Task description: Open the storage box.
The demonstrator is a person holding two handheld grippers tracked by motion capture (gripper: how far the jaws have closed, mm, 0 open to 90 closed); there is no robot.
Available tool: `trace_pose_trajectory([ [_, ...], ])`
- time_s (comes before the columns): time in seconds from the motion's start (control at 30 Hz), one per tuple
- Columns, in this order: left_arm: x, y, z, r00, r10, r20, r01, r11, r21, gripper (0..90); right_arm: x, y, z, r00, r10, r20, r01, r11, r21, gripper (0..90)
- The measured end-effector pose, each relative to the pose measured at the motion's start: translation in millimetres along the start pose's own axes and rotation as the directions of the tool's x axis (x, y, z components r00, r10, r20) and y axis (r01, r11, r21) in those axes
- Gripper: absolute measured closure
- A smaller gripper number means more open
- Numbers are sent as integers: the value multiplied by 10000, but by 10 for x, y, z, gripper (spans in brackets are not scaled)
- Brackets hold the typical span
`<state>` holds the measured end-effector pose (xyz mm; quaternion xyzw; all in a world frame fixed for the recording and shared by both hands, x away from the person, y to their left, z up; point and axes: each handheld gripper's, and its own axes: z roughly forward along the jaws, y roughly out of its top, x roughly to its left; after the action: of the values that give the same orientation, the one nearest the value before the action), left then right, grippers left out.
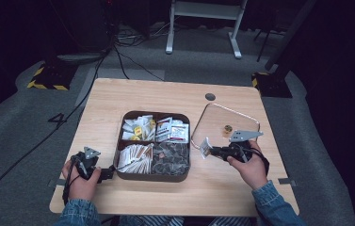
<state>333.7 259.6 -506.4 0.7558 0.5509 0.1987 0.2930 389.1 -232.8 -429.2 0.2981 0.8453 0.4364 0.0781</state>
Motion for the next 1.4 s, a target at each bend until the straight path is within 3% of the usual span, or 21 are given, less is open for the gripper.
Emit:
trace_pose_trajectory([
  [0.37, 0, 0, 0, 10000, -4, -1, 4, 10000, -4, 0, -2, -173, 192, 9996, 139, -239, -121, 9974, 706, 876],
  [0.67, 0, 0, 0, 10000, -2, 0, 2, 10000, -1, 0, -14, -258, 228, 9958, 445, -806, -370, 9950, 924, 871],
  [1.2, 1, 3, 4, 10000, -17, 35, 17, 10000, 2, 0, -106, -395, 259, 9965, 770, -326, -712, 9857, 1527, 835],
  [1.3, 4, 5, 7, 10000, -3, 65, 3, 10000, -2, 0, -115, -411, 264, 9963, 848, -137, -814, 9827, 1661, 743],
  [1.4, 5, 6, 7, 10000, -1, 65, 1, 10000, 0, 0, -121, -417, 257, 9928, 1145, 364, -1180, 9860, 1176, 541],
])
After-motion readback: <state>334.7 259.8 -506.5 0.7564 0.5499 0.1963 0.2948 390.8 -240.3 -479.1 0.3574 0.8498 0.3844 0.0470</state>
